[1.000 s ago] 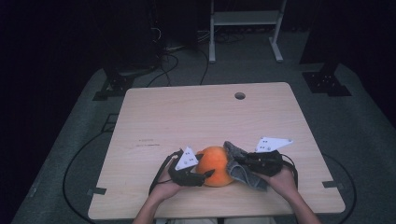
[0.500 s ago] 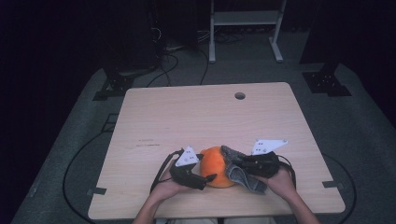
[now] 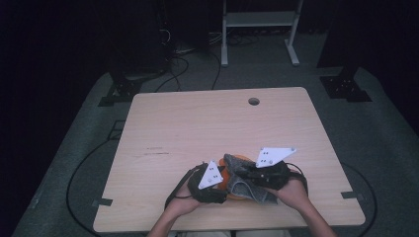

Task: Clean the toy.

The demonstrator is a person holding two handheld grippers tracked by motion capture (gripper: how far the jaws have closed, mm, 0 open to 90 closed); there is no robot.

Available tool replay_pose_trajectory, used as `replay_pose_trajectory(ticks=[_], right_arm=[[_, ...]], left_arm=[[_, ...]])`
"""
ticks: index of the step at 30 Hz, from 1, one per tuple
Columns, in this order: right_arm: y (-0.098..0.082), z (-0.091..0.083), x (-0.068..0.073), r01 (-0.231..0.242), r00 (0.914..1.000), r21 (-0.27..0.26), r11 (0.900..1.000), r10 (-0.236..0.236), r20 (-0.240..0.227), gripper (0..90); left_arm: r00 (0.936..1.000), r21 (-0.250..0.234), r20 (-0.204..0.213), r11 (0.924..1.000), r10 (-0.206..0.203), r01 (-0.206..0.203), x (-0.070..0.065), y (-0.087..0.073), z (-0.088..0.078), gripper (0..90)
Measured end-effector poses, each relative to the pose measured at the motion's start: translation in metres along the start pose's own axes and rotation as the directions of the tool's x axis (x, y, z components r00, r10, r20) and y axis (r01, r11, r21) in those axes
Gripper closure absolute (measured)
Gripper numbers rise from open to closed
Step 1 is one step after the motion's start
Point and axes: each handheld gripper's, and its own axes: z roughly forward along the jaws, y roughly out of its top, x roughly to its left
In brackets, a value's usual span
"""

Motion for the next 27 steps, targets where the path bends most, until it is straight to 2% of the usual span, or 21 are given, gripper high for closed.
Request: replay_pose_trajectory(ticks=[2,3,5,7,8,9,10,11,12,13,14,16,17,18,19,20,22,23,25,26,27], right_arm=[[-0.006,-0.002,-0.004,-0.006,0.9999,0.01,1.0,0.006,0.009,81.6],[-0.012,-0.005,-0.01,-0.025,0.9993,0.02,0.999,0.025,0.027,81.6],[-0.021,-0.007,-0.016,-0.055,0.9981,0.022,0.998,0.054,0.03,81.6],[-0.024,-0.007,-0.019,-0.068,0.9974,0.02,0.997,0.068,0.024,81.6],[-0.028,-0.009,-0.021,-0.083,0.9962,0.012,0.996,0.083,0.026,81.6],[-0.028,-0.009,-0.021,-0.083,0.9962,0.012,0.996,0.083,0.026,81.6],[-0.028,-0.011,-0.022,-0.084,0.9961,0.013,0.996,0.083,0.028,81.6],[-0.028,-0.011,-0.022,-0.084,0.9961,0.013,0.996,0.083,0.028,81.6],[-0.029,-0.011,-0.02,-0.078,0.9967,0.014,0.997,0.077,0.025,81.6],[-0.028,-0.01,-0.019,-0.073,0.9971,0.018,0.997,0.073,0.025,81.6],[-0.027,-0.01,-0.017,-0.065,0.9976,0.024,0.998,0.064,0.027,81.6],[-0.022,-0.012,-0.014,-0.049,0.9984,0.023,0.999,0.048,0.031,81.6],[-0.018,-0.014,-0.012,-0.043,0.9988,0.01,0.999,0.042,0.024,81.6],[-0.014,-0.016,-0.009,-0.035,0.9994,-0.019,0.999,0.035,0.002,81.6],[-0.014,-0.016,-0.009,-0.035,0.9994,-0.019,0.999,0.035,0.002,81.6],[-0.004,-0.019,-0.002,-0.015,0.9997,-0.054,0.998,0.014,-0.02,81.6],[0.0,-0.019,0.001,-0.002,0.9998,-0.051,0.999,0.001,-0.018,81.6],[0.002,-0.015,0.002,0.016,0.9998,-0.031,0.999,-0.016,-0.008,81.6],[0.0,-0.013,-0.001,0.012,0.9999,-0.014,1.0,-0.012,0.001,81.6],[-0.004,-0.01,-0.004,0.005,0.9999,0.009,1.0,-0.006,0.014,81.6],[-0.011,-0.008,-0.01,-0.019,0.9998,0.016,1.0,0.019,0.007,81.6]], left_arm=[[1.0,0.008,0.004,1.0,0.005,-0.005,0.0,-0.001,0.001,34.2],[0.9998,0.013,0.018,0.9999,0.004,-0.004,0.001,-0.003,0.001,33.8],[0.9997,0.01,0.023,0.9999,-0.004,0.003,0.002,-0.004,0.001,31.6],[0.9988,-0.016,0.033,0.9991,-0.037,0.038,0.005,-0.004,0.0,27.9],[0.9971,-0.039,0.013,0.9964,-0.075,0.075,0.008,-0.003,0.001,18.8],[0.9971,-0.039,0.013,0.9964,-0.075,0.075,0.008,-0.003,0.001,15.0],[0.9957,-0.031,-0.005,0.9953,-0.092,0.092,0.01,-0.003,0.003,10.9],[0.9935,-0.016,-0.007,0.9934,-0.114,0.114,0.011,-0.004,0.005,10.9],[0.989,-0.008,0.018,0.9891,-0.147,0.147,0.012,-0.009,0.008,12.2],[0.989,-0.008,0.018,0.9891,-0.147,0.147,0.012,-0.009,0.008,15.5],[0.9939,-0.011,0.019,0.994,-0.109,0.109,0.01,-0.009,0.006,19.8],[0.9954,-0.008,0.016,0.9955,-0.094,0.094,0.008,-0.008,0.005,25.5],[0.9994,-0.002,0.013,0.9995,-0.033,0.033,0.004,-0.007,0.004,27.5],[0.9994,-0.002,0.013,0.9995,-0.033,0.033,0.004,-0.007,0.004,28.7],[0.9999,0.011,0.005,0.9999,0.01,-0.01,0.0,-0.006,0.005,28.7],[0.9963,0.048,-0.015,0.9954,0.084,-0.083,-0.006,-0.005,0.006,29.8],[0.9949,0.056,-0.016,0.9936,0.099,-0.098,-0.007,-0.005,0.007,29.9],[0.9938,0.064,-0.017,0.992,0.11,-0.109,-0.008,-0.006,0.006,30.4],[0.9928,0.077,-0.013,0.9901,0.119,-0.118,-0.006,-0.008,0.005,30.5],[0.9938,0.076,-0.005,0.9909,0.111,-0.111,-0.004,-0.011,0.005,30.5],[0.9953,0.068,0.002,0.9929,0.097,-0.097,-0.003,-0.012,0.004,29.6]])
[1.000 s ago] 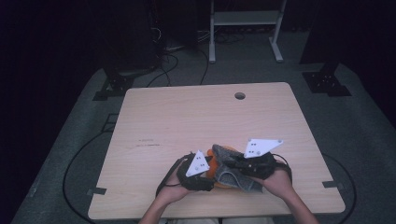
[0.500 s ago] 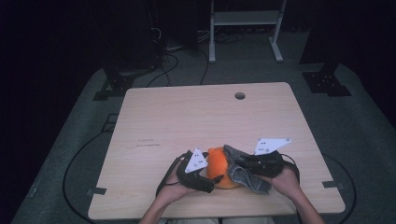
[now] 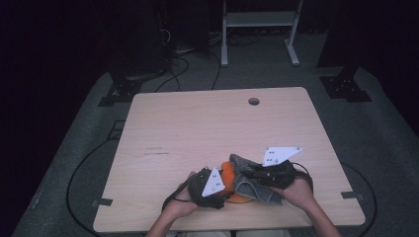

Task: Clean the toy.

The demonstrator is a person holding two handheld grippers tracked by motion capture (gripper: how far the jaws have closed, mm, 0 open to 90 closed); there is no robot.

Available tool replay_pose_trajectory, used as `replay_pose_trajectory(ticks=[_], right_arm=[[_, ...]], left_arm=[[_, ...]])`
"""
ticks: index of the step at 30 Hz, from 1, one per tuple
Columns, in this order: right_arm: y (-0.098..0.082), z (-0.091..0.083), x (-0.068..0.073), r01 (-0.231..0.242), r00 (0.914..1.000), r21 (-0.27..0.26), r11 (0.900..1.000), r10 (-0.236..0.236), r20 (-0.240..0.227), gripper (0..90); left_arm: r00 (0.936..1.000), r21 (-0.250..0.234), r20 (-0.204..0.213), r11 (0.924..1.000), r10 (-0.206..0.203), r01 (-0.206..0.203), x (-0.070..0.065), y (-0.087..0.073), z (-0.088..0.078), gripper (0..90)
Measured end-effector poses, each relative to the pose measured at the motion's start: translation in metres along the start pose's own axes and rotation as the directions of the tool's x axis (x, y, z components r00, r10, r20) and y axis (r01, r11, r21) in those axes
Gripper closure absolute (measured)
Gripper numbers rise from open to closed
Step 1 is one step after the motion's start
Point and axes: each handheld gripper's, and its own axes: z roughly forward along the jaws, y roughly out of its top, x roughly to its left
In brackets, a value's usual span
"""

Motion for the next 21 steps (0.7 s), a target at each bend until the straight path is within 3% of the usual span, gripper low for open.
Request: replay_pose_trajectory(ticks=[1,3,5,6,8,10,11,13,17,19,21], right_arm=[[-0.004,0.0,-0.003,-0.022,0.9997,-0.013,1.0,0.022,-0.014,81.6],[-0.011,0.0,-0.006,-0.045,0.9989,-0.018,0.999,0.045,-0.014,81.6],[-0.011,-0.002,-0.004,-0.043,0.999,-0.021,0.999,0.043,-0.014,81.6],[-0.011,-0.002,-0.001,-0.025,0.9995,-0.023,0.999,0.024,-0.021,81.6],[-0.011,0.0,0.003,-0.012,0.9996,-0.022,1.0,0.011,-0.026,81.5],[-0.012,-0.001,0.002,-0.012,0.9995,-0.019,1.0,0.011,-0.03,81.5],[-0.012,-0.002,0.0,-0.016,0.9994,-0.019,1.0,0.016,-0.031,81.5],[-0.016,-0.004,-0.006,-0.017,0.9998,0.0,1.0,0.017,-0.005,81.5],[-0.029,-0.01,-0.019,-0.064,0.9973,0.021,0.998,0.064,0.036,81.5],[-0.028,-0.014,-0.02,-0.088,0.9959,-0.008,0.996,0.088,0.02,81.5],[-0.023,-0.013,-0.017,-0.076,0.9971,-0.027,0.997,0.076,0.003,81.5]], left_arm=[[0.9993,-0.018,0.018,0.9993,-0.031,0.031,0.002,-0.001,0.0,27.6],[0.9853,-0.069,0.086,0.9857,-0.148,0.154,0.01,0.0,-0.001,17.2],[0.9563,-0.132,0.122,0.9506,-0.266,0.281,0.018,0.001,-0.002,13.0],[0.953,-0.132,0.124,0.9472,-0.277,0.292,0.019,0.001,-0.001,12.7],[0.9616,-0.113,0.089,0.9565,-0.26,0.269,0.016,0.001,0.002,14.4],[0.9642,-0.101,0.078,0.9602,-0.253,0.26,0.014,-0.001,0.003,16.5],[0.971,-0.091,0.066,0.9678,-0.23,0.235,0.013,-0.002,0.002,18.8],[0.9772,-0.07,0.054,0.9754,-0.205,0.209,0.013,-0.004,0.001,22.0],[0.9805,-0.057,0.053,0.9797,-0.189,0.192,0.013,-0.005,0.002,23.5],[0.984,-0.054,0.052,0.9834,-0.171,0.173,0.013,-0.006,0.002,23.5],[0.9827,-0.063,0.063,0.982,-0.174,0.178,0.014,-0.006,0.002,22.4]])
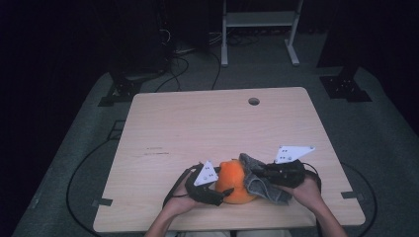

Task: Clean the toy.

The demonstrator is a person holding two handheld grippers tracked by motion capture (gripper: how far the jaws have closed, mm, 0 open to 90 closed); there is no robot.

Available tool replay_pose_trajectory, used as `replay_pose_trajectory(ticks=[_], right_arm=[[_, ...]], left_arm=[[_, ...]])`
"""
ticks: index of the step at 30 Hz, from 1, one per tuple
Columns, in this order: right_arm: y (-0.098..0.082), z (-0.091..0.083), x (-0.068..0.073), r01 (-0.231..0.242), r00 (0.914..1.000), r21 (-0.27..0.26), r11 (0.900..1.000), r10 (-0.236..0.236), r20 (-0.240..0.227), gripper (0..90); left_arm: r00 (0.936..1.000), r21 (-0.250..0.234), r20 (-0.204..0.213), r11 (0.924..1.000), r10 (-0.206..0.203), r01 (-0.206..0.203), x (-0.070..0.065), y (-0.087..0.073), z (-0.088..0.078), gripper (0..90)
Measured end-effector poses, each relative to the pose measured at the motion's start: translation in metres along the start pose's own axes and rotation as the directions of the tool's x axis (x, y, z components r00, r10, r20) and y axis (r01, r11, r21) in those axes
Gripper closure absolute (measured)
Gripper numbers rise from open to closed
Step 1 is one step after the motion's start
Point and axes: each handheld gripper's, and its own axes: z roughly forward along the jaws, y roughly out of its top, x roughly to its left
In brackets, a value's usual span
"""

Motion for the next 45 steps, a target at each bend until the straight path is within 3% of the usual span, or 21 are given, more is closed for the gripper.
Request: replay_pose_trajectory(ticks=[4,6,8,10,11,13,16,17,18,20,23,24,26,27,29,32,34,36,39,43,45], right_arm=[[-0.003,0.007,0.002,0.016,0.9997,0.024,1.0,-0.015,-0.021,81.5],[-0.005,0.007,0.002,-0.002,0.9984,0.015,1.0,0.002,-0.057,81.5],[-0.005,0.007,0.005,0.017,0.9976,0.018,1.0,-0.015,-0.068,81.5],[-0.004,0.007,0.008,0.031,0.9973,0.026,0.999,-0.029,-0.067,81.4],[-0.004,0.007,0.009,0.035,0.9972,0.027,0.999,-0.033,-0.066,81.4],[-0.004,0.008,0.009,0.038,0.9963,0.033,0.999,-0.036,-0.078,81.5],[-0.006,0.009,0.011,0.037,0.9961,0.033,0.999,-0.034,-0.081,81.4],[-0.006,0.009,0.011,0.036,0.9962,0.033,0.999,-0.033,-0.081,81.4],[-0.006,0.009,0.011,0.037,0.9962,0.034,0.999,-0.034,-0.08,81.4],[-0.007,0.007,0.01,0.035,0.9964,0.031,0.999,-0.032,-0.079,81.4],[-0.004,-0.001,0.009,0.033,0.9979,0.003,0.999,-0.033,-0.056,81.4],[-0.001,-0.005,0.01,0.044,0.9984,-0.015,0.999,-0.044,-0.035,81.5],[0.005,-0.012,0.015,0.064,0.9975,-0.071,0.995,-0.066,-0.024,81.4],[0.008,-0.011,0.018,0.076,0.9964,-0.095,0.993,-0.079,-0.03,81.4],[0.01,-0.004,0.022,0.1,0.9947,-0.075,0.992,-0.101,-0.018,81.4],[0.003,0.009,0.014,0.082,0.9965,-0.058,0.995,-0.083,-0.007,81.4],[-0.003,0.011,0.003,0.039,0.999,-0.052,0.998,-0.038,0.024,81.4],[-0.009,0.014,-0.007,-0.027,0.9994,-0.045,0.999,0.028,0.023,81.5],[-0.01,0.022,-0.001,-0.039,0.999,-0.039,0.998,0.04,0.02,81.4],[-0.002,0.026,0.014,0.026,0.9996,-0.035,0.999,-0.026,0.007,81.4],[-0.003,0.026,0.013,0.03,0.9995,-0.038,0.999,-0.029,0.01,81.4]], left_arm=[[0.9962,-0.028,0.059,0.9975,-0.064,0.065,0.007,0.004,-0.007,14.4],[0.9957,-0.103,0.059,0.9917,-0.072,0.078,0.009,0.007,-0.013,14.1],[0.9965,-0.162,0.042,0.9838,-0.072,0.078,0.01,0.01,-0.016,14.0],[0.9973,-0.093,-0.01,0.9931,-0.072,0.071,0.009,0.012,-0.01,10.6],[0.996,-0.053,0.007,0.9946,-0.089,0.089,0.009,0.01,-0.004,9.1],[0.9888,-0.022,0.041,0.9893,-0.143,0.144,0.011,0.007,0.003,8.7],[0.9788,-0.019,0.089,0.9822,-0.185,0.187,0.013,0.003,0.008,13.4],[0.9788,-0.029,0.104,0.9832,-0.177,0.18,0.012,0.002,0.008,15.9],[0.9832,-0.037,0.101,0.987,-0.152,0.156,0.01,0.002,0.007,20.1],[0.9939,-0.054,0.06,0.9939,-0.093,0.096,0.004,0.006,0.005,29.6],[0.9996,-0.139,0.013,0.99,-0.024,0.026,0.0,0.011,-0.001,41.8],[0.9996,-0.162,-0.024,0.9867,0.013,-0.017,-0.002,0.013,-0.003,43.3],[0.9907,-0.158,-0.091,0.9808,0.101,-0.114,-0.006,0.017,-0.002,43.8],[0.9904,-0.153,-0.085,0.9807,0.109,-0.121,-0.006,0.017,-0.001,43.6],[0.9895,-0.155,-0.072,0.9786,0.125,-0.135,-0.006,0.014,0.0,43.1],[0.9936,-0.142,-0.06,0.9844,0.096,-0.104,0.002,0.006,-0.003,42.6],[0.9964,-0.133,-0.044,0.9882,0.072,-0.077,0.009,0.0,-0.007,42.2],[0.9994,-0.132,-0.022,0.9908,0.028,-0.031,0.015,-0.003,-0.009,39.8],[0.9981,-0.118,-0.007,0.9911,-0.062,0.061,0.021,0.005,-0.009,21.8],[0.9987,-0.112,-0.031,0.993,-0.04,0.036,0.02,0.006,-0.013,28.8],[0.9989,-0.1,-0.039,0.9947,-0.027,0.024,0.02,0.002,-0.014,33.2]])
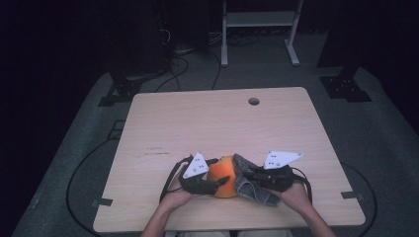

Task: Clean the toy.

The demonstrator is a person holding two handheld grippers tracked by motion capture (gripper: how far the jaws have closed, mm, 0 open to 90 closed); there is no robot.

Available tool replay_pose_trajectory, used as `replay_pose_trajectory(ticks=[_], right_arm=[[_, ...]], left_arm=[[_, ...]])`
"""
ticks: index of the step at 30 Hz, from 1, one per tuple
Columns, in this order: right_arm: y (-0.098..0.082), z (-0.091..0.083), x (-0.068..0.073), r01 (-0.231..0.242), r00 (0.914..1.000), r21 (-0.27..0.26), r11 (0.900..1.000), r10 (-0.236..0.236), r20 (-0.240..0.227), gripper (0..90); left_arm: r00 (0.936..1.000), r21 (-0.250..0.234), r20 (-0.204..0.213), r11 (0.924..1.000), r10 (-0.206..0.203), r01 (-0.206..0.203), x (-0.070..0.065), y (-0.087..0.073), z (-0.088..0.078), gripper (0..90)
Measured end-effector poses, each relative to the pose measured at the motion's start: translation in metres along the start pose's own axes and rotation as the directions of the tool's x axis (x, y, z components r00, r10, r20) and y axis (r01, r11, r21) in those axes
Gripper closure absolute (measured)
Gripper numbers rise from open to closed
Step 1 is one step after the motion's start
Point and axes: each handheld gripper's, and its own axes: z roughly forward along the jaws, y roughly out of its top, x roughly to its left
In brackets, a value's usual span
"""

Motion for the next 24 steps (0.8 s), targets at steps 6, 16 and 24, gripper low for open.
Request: replay_pose_trajectory(ticks=[6,16,24], right_arm=[[-0.016,-0.005,-0.023,-0.1,0.9947,0.016,0.995,0.1,0.024,81.4],[-0.016,-0.001,-0.019,-0.098,0.9952,0.004,0.995,0.098,-0.007,81.5],[-0.006,-0.008,-0.016,-0.07,0.9975,-0.027,0.997,0.07,-0.013,81.5]], left_arm=[[0.9999,0.015,0.005,0.9998,0.016,-0.016,0.001,-0.005,-0.002,38.4],[0.9921,0.041,0.045,0.9925,-0.117,0.115,0.006,0.007,0.005,11.8],[0.999,0.017,-0.014,0.999,0.043,-0.043,-0.006,0.008,0.007,38.9]])
